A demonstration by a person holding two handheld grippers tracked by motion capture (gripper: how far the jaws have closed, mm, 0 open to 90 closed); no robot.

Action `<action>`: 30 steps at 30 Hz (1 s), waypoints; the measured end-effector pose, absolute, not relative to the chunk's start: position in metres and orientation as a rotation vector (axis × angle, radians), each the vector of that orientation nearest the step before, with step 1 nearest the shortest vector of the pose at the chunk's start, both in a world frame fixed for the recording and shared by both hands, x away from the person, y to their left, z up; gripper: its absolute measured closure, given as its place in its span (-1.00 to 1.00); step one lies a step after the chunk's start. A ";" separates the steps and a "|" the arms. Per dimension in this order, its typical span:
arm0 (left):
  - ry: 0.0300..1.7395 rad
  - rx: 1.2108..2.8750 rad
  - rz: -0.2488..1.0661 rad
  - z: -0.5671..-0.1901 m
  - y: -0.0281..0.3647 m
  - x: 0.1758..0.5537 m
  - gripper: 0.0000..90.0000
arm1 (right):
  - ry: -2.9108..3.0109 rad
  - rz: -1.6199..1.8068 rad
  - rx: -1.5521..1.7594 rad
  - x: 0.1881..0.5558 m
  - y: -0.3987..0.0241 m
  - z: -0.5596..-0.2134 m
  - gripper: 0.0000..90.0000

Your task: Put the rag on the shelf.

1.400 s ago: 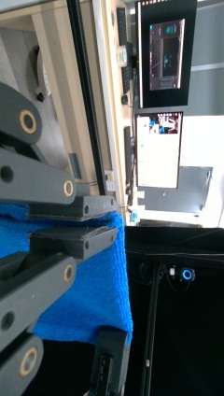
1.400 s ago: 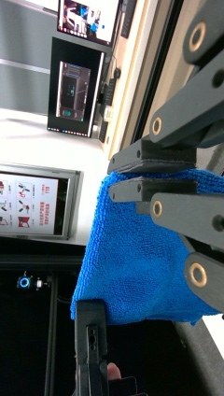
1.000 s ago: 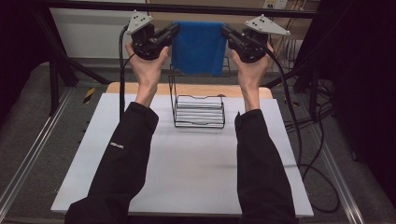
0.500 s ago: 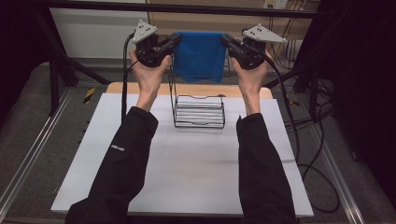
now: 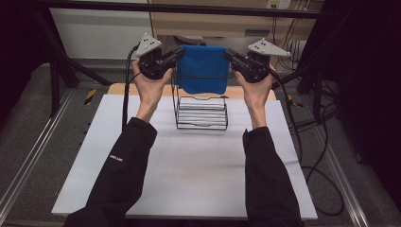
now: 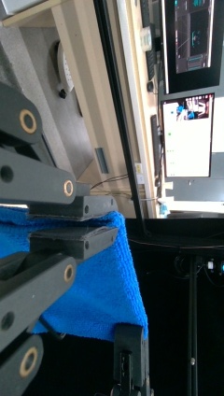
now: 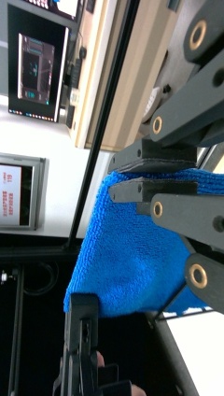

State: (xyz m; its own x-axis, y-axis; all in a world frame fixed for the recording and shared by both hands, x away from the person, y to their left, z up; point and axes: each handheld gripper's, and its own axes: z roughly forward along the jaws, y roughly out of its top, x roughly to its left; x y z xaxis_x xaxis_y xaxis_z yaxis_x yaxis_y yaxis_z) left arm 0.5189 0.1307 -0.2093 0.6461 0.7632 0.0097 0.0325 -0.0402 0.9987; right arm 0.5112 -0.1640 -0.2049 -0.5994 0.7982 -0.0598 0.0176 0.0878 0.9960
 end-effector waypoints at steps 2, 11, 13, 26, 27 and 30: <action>0.693 1.517 0.662 -0.211 0.131 0.518 0.88 | 1.746 1.579 0.806 0.510 -0.165 -0.206 0.90; 0.674 1.540 0.644 -0.215 0.133 0.509 0.87 | 1.793 1.576 0.805 0.500 -0.167 -0.208 0.89; 0.674 1.547 0.639 -0.216 0.133 0.508 0.87 | 1.804 1.573 0.807 0.498 -0.168 -0.208 0.89; 0.691 1.584 0.598 -0.224 0.137 0.499 0.86 | 1.882 1.566 0.819 0.490 -0.168 -0.213 0.89; 0.692 1.589 0.595 -0.225 0.137 0.499 0.85 | 1.889 1.564 0.828 0.490 -0.168 -0.213 0.89; 0.696 1.604 0.587 -0.227 0.138 0.497 0.84 | 1.906 1.560 0.839 0.489 -0.168 -0.214 0.89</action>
